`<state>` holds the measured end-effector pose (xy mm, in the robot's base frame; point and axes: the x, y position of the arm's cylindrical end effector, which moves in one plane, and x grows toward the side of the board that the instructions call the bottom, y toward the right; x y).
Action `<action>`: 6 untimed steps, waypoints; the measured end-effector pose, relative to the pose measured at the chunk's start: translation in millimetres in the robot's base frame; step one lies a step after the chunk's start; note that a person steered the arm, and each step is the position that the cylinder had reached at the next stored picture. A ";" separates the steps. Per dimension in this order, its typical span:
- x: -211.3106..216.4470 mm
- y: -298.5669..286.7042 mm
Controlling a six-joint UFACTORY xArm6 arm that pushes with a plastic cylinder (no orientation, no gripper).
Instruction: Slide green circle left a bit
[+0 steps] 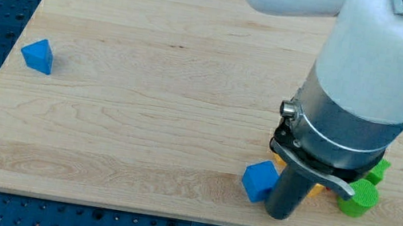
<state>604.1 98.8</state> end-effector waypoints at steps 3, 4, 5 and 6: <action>-28.0 -60.8; -21.0 -67.2; 14.9 -33.0; 14.6 -10.9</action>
<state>618.6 87.9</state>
